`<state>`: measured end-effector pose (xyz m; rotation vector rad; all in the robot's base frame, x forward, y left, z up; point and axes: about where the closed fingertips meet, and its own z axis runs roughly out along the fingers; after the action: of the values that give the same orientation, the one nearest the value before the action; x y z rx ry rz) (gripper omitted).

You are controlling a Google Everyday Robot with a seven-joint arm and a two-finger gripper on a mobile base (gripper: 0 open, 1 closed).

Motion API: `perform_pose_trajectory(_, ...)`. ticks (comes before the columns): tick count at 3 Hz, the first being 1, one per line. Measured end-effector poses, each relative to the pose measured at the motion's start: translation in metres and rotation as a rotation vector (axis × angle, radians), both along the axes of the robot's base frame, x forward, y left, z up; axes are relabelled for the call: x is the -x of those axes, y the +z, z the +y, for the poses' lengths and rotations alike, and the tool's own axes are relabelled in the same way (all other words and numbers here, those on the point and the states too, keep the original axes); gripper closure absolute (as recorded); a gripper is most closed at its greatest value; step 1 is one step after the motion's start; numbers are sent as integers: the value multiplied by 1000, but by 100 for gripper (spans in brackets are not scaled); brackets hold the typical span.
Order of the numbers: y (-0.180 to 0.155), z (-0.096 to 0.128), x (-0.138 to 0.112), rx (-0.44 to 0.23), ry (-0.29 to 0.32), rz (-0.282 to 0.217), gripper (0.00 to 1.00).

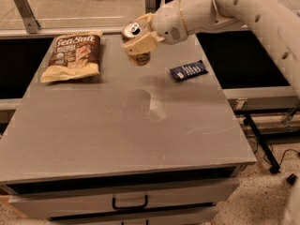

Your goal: Move orange can near brown chip bag

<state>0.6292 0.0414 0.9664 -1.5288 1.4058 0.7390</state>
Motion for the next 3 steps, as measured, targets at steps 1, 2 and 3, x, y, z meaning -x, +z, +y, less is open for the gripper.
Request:
perform_pose_trajectory(1,-18,11,-46,-38,-36,0,100)
perform_pose_trajectory(2,-36,34,-69,-61,-62,33,100)
perform_pose_trajectory(3,-55,61,-81,-74,-75,93,82)
